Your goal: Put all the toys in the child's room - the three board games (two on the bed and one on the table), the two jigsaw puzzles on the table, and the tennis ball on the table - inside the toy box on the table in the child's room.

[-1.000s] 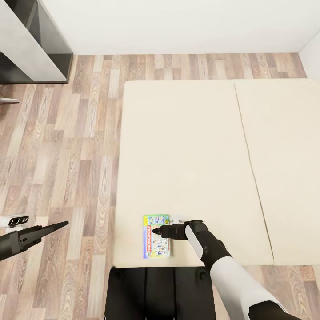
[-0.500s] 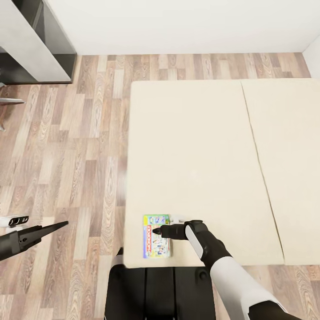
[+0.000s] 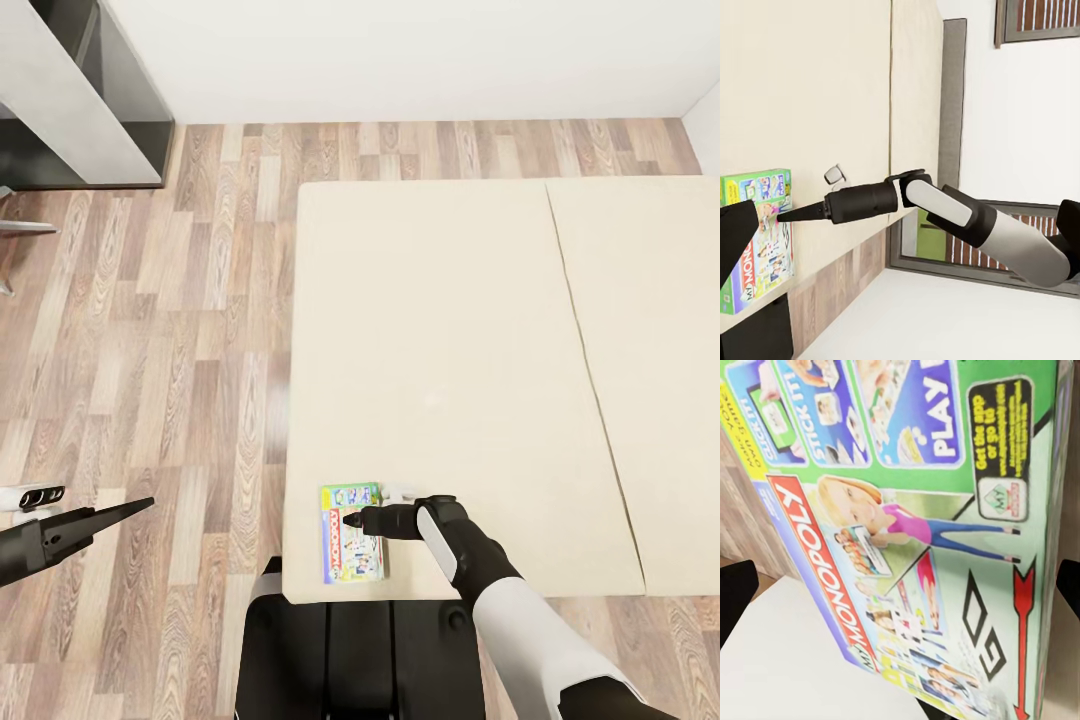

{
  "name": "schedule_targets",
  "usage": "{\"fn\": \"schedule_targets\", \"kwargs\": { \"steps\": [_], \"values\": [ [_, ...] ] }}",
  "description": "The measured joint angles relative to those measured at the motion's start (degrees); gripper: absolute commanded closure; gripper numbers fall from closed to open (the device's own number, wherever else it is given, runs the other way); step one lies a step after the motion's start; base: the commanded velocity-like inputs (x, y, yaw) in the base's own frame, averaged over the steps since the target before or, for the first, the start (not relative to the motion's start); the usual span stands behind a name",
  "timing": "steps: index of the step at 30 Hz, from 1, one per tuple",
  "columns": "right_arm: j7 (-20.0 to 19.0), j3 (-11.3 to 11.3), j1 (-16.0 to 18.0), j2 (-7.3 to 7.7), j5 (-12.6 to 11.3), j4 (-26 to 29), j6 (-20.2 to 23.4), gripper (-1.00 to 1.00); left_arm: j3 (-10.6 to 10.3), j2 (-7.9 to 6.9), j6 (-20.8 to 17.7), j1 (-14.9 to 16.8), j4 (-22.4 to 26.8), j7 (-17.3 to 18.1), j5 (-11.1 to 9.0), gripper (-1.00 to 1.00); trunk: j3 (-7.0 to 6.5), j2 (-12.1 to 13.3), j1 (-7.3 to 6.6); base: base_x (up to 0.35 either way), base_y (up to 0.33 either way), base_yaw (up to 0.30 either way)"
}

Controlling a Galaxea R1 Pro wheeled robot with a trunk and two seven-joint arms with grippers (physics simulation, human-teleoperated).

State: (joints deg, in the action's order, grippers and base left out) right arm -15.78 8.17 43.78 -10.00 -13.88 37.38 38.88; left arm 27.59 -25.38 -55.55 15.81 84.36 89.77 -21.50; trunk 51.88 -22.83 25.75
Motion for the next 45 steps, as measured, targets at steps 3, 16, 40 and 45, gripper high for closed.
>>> {"fn": "schedule_targets", "kwargs": {
  "steps": [3,16,40,45],
  "values": [
    [0.0,0.0,-0.02,0.0,0.03,0.0,-0.02,-1.0,0.0,0.0,0.0,0.0,0.0,0.0,0.0,-1.0,0.0,0.0,0.0,0.0,0.0,0.0],
    [0.0,-0.08,-0.01,0.0,-0.02,0.0,-0.03,-1.0,0.04,0.0,0.0,0.0,0.0,0.0,0.0,-1.0,0.0,0.0,0.0,0.0,0.0,0.0],
    [-0.08,-0.01,-0.02,0.0,-0.06,0.0,0.14,-1.0,0.04,0.0,0.0,0.0,0.0,0.0,0.0,-1.0,0.0,0.0,0.0,0.0,0.061,0.0],
    [-0.01,0.0,-0.02,0.0,-0.06,0.0,0.14,-1.0,0.02,0.0,0.0,0.0,0.0,0.0,0.0,-1.0,0.0,0.0,0.0,0.0,0.0,0.0]
  ]
}}
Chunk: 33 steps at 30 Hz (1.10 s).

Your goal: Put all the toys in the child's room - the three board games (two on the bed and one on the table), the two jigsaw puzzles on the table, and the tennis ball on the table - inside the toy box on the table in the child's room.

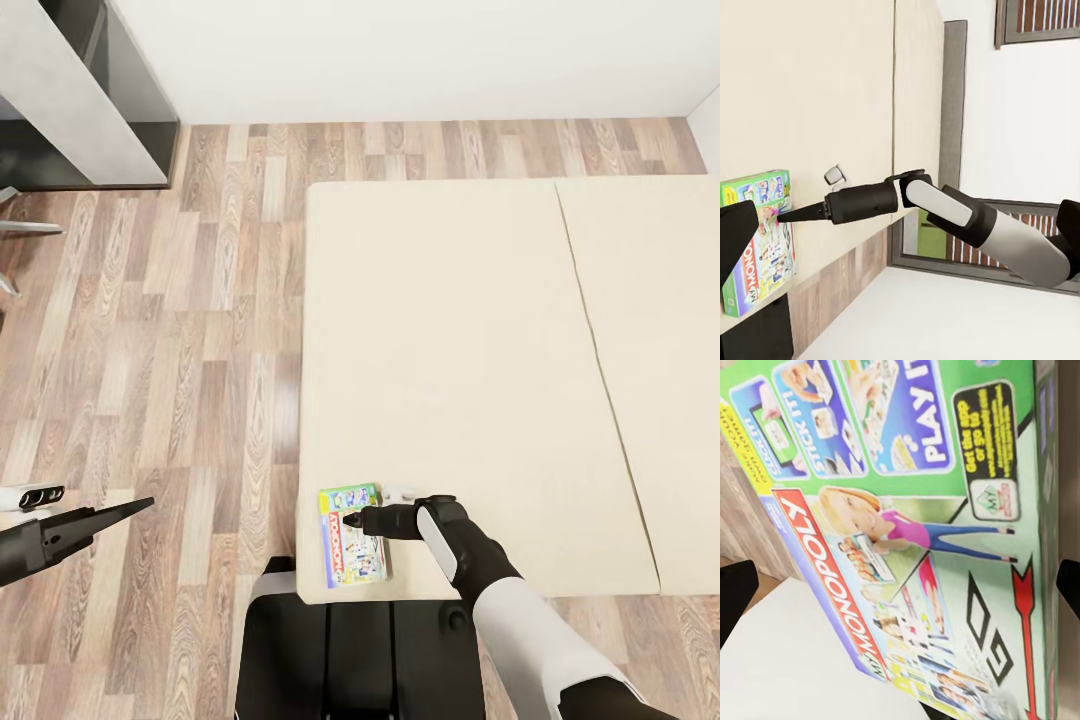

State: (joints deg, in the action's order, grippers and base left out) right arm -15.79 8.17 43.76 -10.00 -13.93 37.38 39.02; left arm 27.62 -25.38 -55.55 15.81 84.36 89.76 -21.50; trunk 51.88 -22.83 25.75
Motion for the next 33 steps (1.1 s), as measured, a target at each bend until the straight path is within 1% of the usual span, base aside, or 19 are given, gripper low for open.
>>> {"fn": "schedule_targets", "kwargs": {
  "steps": [7,19,33],
  "values": [
    [-0.05,-0.02,0.04,0.0,0.02,0.0,-0.01,-1.0,0.01,0.0,0.0,0.0,0.01,0.0,0.0,-1.0,0.0,0.0,0.0,0.0,0.048,0.0],
    [0.0,-0.09,0.02,0.0,0.05,-0.08,0.15,-1.0,0.05,0.0,0.0,0.0,0.01,-0.01,0.0,-1.0,0.0,0.0,0.0,0.0,0.195,0.0],
    [-0.06,-0.09,0.01,0.0,0.01,-0.42,0.18,-1.0,0.0,0.0,0.0,0.0,0.0,0.0,0.0,-1.0,0.0,0.0,0.0,0.0,0.019,0.0]
  ]
}}
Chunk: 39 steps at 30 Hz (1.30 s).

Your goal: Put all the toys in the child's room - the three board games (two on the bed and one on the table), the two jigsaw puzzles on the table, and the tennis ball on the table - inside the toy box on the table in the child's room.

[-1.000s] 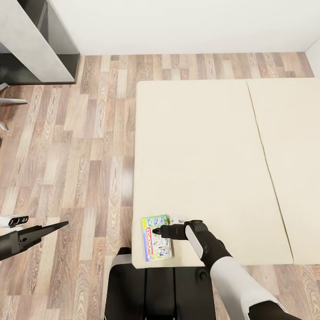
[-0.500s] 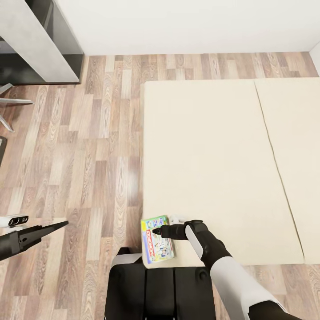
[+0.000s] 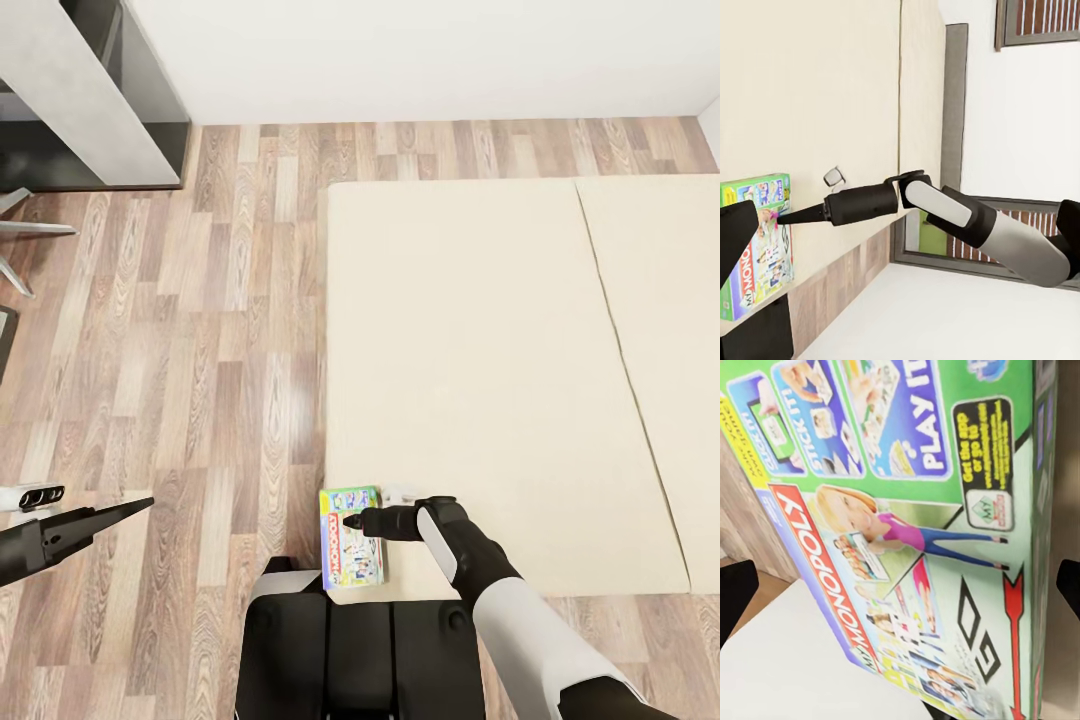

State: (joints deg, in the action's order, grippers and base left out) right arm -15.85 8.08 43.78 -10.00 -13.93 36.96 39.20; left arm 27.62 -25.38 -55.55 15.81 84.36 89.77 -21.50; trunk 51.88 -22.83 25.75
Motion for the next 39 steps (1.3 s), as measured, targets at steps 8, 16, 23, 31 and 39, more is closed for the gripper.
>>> {"fn": "schedule_targets", "kwargs": {
  "steps": [8,16,23,31,39],
  "values": [
    [-0.02,0.05,0.0,0.0,0.0,-0.01,0.0,-1.0,0.03,0.0,0.0,0.0,0.0,0.0,0.0,-1.0,0.0,0.0,0.0,0.0,0.0,0.0],
    [-0.07,0.01,0.0,0.0,0.0,-0.02,0.0,-1.0,0.0,0.03,0.0,0.0,0.0,0.0,0.0,-1.0,0.0,0.0,0.0,0.0,0.0,0.0],
    [-0.03,0.0,-0.01,0.0,0.02,-0.02,-0.01,-1.0,-0.01,0.0,0.0,0.0,0.01,-0.01,0.01,-1.0,0.0,0.0,0.0,0.0,0.057,0.0],
    [-0.02,0.0,-0.02,0.0,0.0,-0.02,0.0,-1.0,-0.01,0.0,0.0,-0.02,0.0,0.0,0.01,-1.0,0.0,0.0,0.0,0.0,0.025,0.0],
    [-0.02,0.0,-0.01,0.0,0.0,-0.02,0.0,-1.0,0.03,0.0,0.0,0.0,0.0,0.0,0.0,-1.0,0.0,0.0,0.0,0.0,0.001,0.0]
  ]
}}
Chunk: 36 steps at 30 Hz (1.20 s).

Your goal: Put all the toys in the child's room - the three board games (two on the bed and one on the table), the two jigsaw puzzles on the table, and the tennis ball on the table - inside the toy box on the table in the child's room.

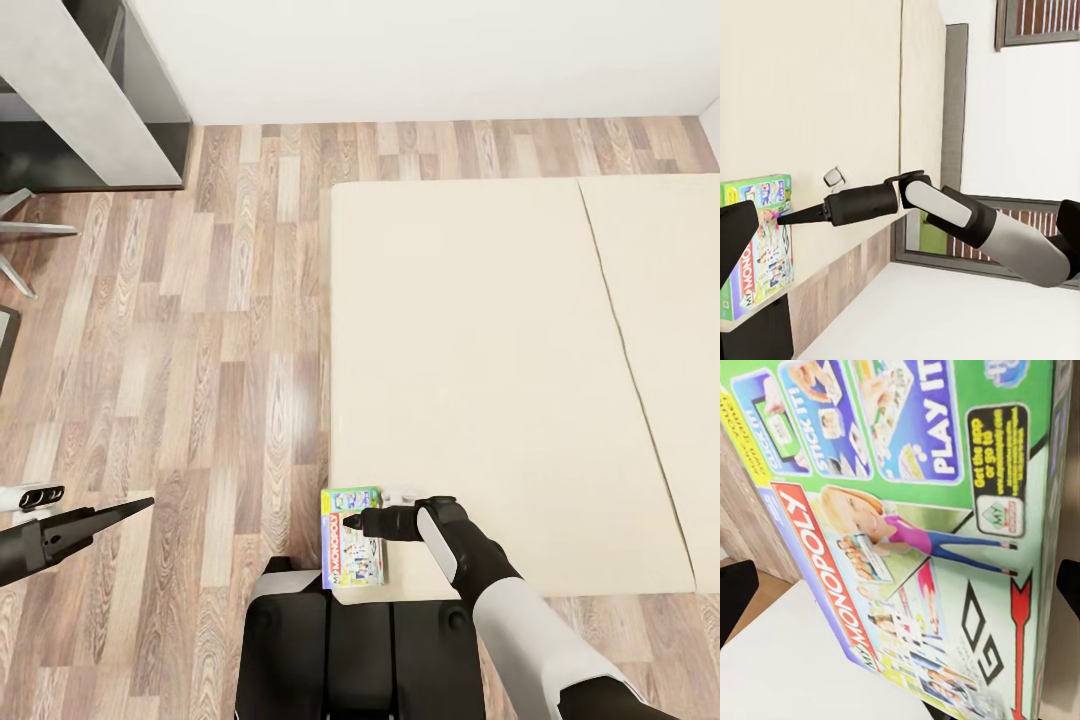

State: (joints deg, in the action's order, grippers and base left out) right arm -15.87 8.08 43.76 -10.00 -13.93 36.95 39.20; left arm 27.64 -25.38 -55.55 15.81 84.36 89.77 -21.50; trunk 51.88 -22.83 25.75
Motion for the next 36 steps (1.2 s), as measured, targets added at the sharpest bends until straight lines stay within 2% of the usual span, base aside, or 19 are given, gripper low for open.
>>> {"fn": "schedule_targets", "kwargs": {
  "steps": [36],
  "values": [
    [-0.19,0.0,0.03,0.0,0.01,0.06,0.0,-1.0,0.01,0.0,0.0,0.0,0.0,0.0,0.0,-1.0,0.0,0.0,0.0,0.0,0.015,0.0]
  ]
}}
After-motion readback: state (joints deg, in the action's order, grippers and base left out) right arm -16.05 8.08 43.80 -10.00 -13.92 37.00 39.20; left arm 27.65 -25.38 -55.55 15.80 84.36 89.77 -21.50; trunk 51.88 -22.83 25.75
